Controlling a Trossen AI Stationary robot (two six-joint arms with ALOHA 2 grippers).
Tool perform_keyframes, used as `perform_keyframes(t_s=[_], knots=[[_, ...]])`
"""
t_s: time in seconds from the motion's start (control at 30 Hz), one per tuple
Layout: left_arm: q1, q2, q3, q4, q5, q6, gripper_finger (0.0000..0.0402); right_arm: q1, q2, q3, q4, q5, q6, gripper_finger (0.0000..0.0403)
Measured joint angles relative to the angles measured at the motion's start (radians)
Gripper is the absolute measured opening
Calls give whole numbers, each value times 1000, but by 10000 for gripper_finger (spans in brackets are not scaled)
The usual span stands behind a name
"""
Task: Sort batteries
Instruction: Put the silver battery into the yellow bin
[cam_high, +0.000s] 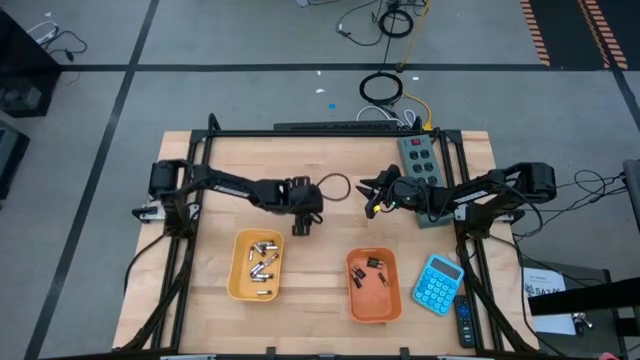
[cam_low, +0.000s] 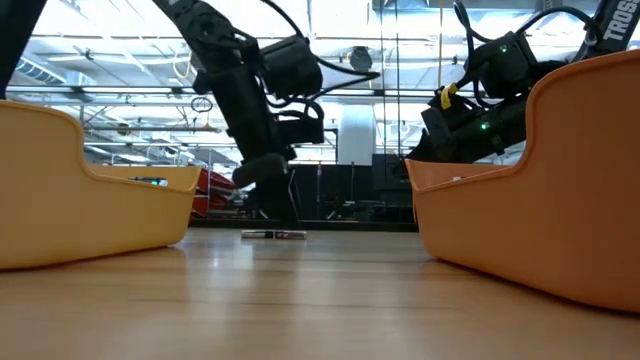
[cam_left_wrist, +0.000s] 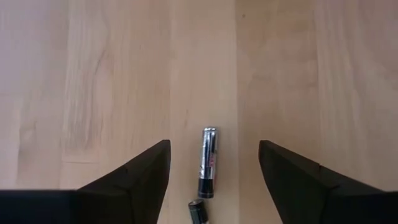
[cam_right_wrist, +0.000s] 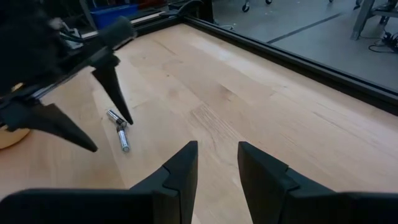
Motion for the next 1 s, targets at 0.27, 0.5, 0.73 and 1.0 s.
perform_keyframes(t_s=[0.27,0.5,0.73,1.0], knots=[[89,4,0,-2,143,6,231,0,0,0,0,0,-6,105],[92,28,1,-4,141,27,230,0,0,0,0,0,-6,105],[90,88,5,3,142,25,203,0,0,0,0,0,-6,105],[91,95,5,4,142,8,22,0,0,0,0,0,-6,105]])
